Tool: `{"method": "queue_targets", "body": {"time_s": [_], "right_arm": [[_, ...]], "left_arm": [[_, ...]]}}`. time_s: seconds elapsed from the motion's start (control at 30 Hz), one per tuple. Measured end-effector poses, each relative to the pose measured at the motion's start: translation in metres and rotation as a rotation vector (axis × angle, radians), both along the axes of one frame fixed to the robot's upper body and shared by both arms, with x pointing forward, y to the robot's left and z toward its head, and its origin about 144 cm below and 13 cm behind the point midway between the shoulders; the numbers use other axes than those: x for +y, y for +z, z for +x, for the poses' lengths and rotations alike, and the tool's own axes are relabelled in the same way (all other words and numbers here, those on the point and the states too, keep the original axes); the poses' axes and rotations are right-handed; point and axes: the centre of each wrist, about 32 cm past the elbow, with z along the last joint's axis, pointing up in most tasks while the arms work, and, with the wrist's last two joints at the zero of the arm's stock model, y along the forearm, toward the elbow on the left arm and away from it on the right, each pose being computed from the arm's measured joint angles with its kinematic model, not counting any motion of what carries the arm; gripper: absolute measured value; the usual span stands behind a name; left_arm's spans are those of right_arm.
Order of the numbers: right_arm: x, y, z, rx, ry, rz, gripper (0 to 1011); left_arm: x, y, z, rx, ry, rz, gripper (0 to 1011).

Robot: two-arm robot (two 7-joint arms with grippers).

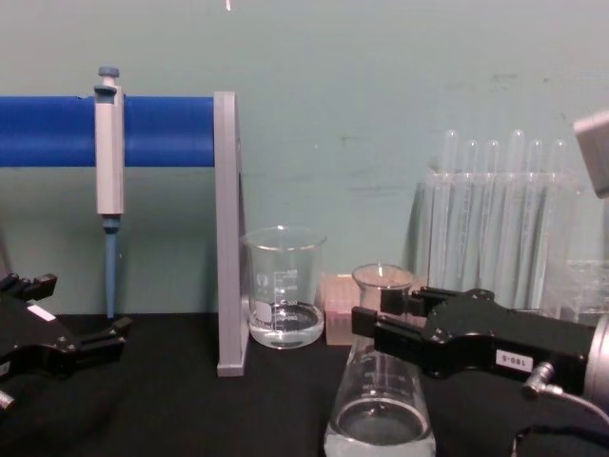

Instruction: Grasp the erlenmeyer flask with one hand, shake it three times, then place it back.

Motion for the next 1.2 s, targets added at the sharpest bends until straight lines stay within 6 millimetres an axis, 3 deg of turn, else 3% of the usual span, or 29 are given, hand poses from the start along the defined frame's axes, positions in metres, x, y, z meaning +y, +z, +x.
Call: {"method": "queue_targets", "body": {"time_s": [1.2], "right_arm": [[-0.0007,-0.0028,0.0015,0.031,0.011,-0.013,450]], "left_arm": [[0.0000,0.0000,0.0000,0.000,0.000,0.000,1001]]}}
